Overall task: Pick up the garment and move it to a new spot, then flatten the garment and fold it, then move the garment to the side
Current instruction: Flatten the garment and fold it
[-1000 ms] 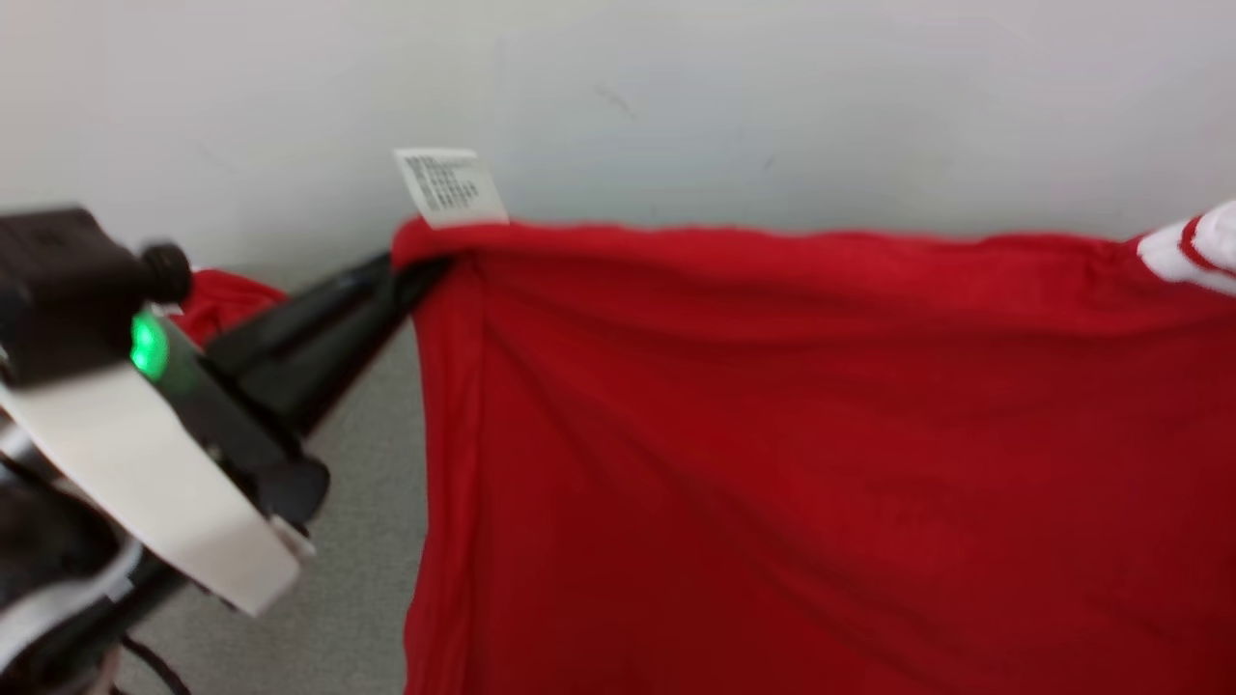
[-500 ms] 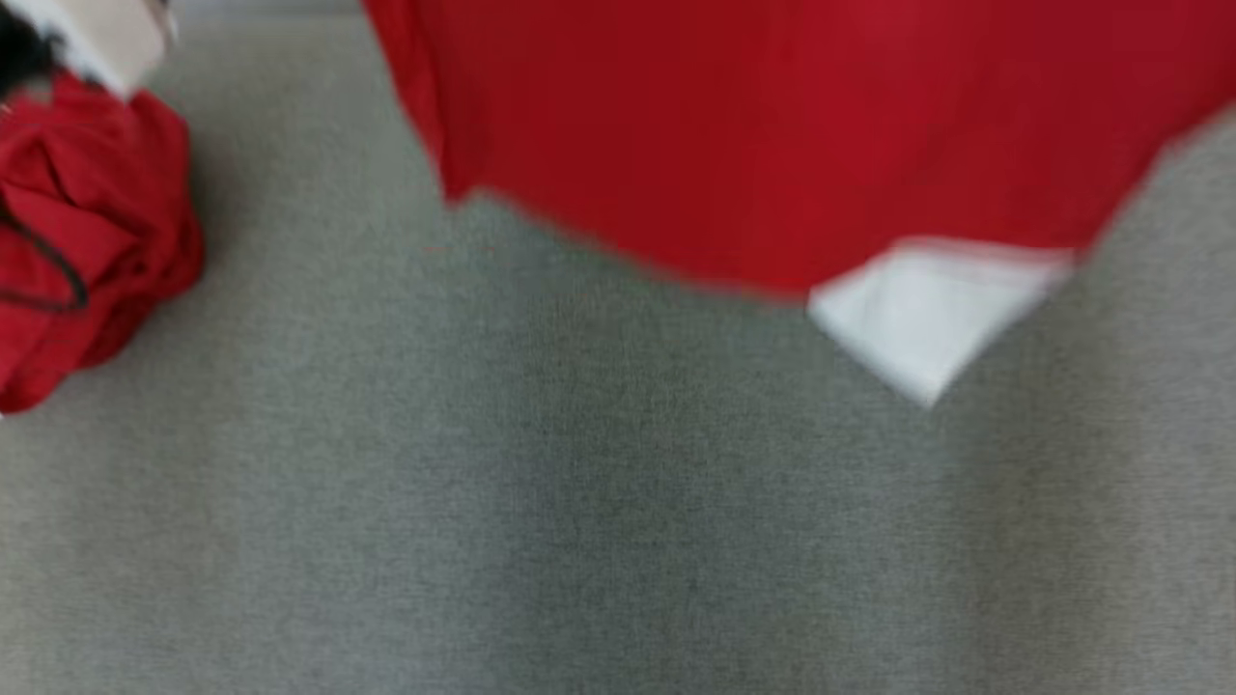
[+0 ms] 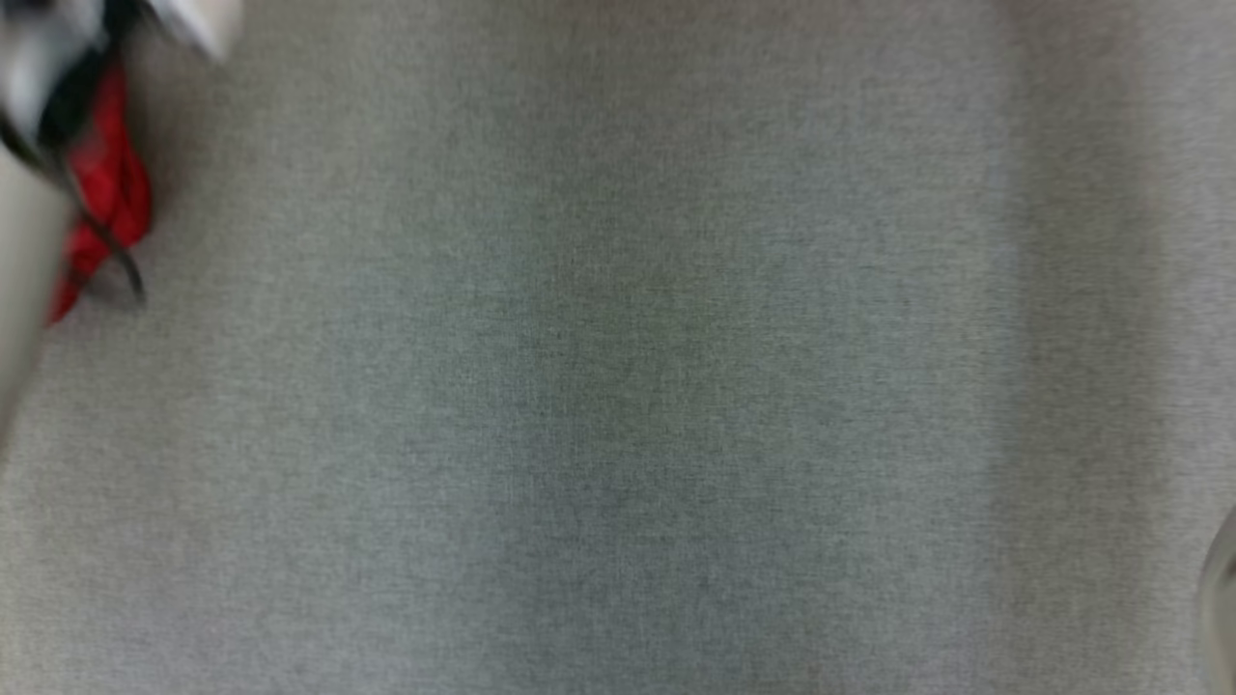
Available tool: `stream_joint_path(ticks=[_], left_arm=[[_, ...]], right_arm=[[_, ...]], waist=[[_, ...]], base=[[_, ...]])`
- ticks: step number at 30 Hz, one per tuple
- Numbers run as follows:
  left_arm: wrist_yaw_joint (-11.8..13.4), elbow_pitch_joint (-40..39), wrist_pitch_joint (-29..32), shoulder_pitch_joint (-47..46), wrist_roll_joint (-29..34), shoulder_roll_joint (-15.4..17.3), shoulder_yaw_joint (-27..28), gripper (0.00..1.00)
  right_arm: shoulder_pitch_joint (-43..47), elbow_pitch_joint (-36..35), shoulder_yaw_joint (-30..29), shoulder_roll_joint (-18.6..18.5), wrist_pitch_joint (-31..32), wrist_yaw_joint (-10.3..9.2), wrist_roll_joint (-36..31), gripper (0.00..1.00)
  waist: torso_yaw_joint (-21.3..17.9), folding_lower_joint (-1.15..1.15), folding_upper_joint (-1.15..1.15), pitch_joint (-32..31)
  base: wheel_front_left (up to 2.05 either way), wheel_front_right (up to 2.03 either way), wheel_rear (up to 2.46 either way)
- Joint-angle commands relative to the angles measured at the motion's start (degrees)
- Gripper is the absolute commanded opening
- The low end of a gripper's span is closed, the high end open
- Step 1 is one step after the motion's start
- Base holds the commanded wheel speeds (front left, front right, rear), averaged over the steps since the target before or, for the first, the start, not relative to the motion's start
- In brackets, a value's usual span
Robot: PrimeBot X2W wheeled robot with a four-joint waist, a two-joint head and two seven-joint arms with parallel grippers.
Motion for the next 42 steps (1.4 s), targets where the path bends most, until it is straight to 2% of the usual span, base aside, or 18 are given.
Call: stream_joint_path(ticks=[1, 8, 10, 14, 18, 26, 30, 36, 39, 42], left_arm=[[0.1, 0.1, -1.0, 2.2, -0.8, 0.7, -0.6, 0.0], [0.1, -3.8, -8.0, 23.7, -5.0, 4.6, -9.6, 0.0], [0.2, -5.4, -9.2, 29.1, -6.3, 5.0, -10.7, 0.0], [2.6, -8.7, -10.9, 38.3, -6.9, 4.6, -12.7, 0.0], [5.5, -11.0, -11.4, 45.2, -7.3, 3.7, -14.5, 0.0], [10.3, -15.7, -9.5, 57.0, -7.1, 3.0, -19.8, 0.0], [14.2, -20.2, -8.5, 63.6, -6.5, 4.4, -21.8, 0.0], [19.7, -27.9, -7.0, 71.0, -8.5, 7.5, -22.0, 0.0], [21.1, -31.8, -5.8, 72.6, -9.7, 9.1, -21.6, 0.0], [20.8, -34.4, -3.9, 72.2, -11.3, 10.1, -20.9, 0.0]], right_arm=[[2.8, -1.1, 0.3, -0.3, -0.2, 0.0, 1.3, 0.0], [38.3, -18.8, 0.8, -0.3, 2.3, 0.02, 4.9, 0.0], [47.0, -23.4, 0.6, -0.3, 3.3, 0.02, 5.9, 0.0], [61.8, -30.8, -0.1, -0.3, 5.0, 0.01, 4.4, 0.0], [72.6, -35.4, -0.8, -0.3, 7.2, 0.02, 1.5, 0.0], [86.4, -38.0, -3.0, -0.3, 8.4, 0.01, -4.9, 0.0], [93.2, -38.6, -4.0, -0.3, 8.2, 0.02, -5.5, 0.0], [100.6, -38.5, -4.6, -0.3, 7.8, 0.02, -6.7, 0.0], [100.9, -39.0, -5.0, -0.3, 8.2, 0.02, -7.0, 0.0], [98.1, -39.7, -4.6, -0.3, 9.6, 0.02, -7.7, 0.0]], waist=[[-0.5, -0.02, 0.0, -1.7], [-0.7, -0.02, 0.0, -9.0], [-0.6, -0.02, 0.0, -11.0], [0.2, -0.02, 0.0, -15.3], [1.1, -0.02, 0.0, -19.1], [2.4, -0.02, 0.0, -25.7], [2.6, -0.02, 0.0, -27.3], [2.4, -0.02, 0.0, -27.9], [2.4, -0.02, 0.0, -27.1], [2.4, -0.02, 0.0, -26.3]], base=[[0.0, 0.0, 0.0], [0.0, 0.0, 0.0], [0.0, 0.0, 0.0], [0.0, 0.0, 0.0], [0.0, 0.0, 0.0], [0.0, 0.0, 0.0], [0.0, 0.0, 0.0], [0.0, 0.0, 0.0], [0.0, 0.0, 0.0], [0.0, 0.0, 0.0]])
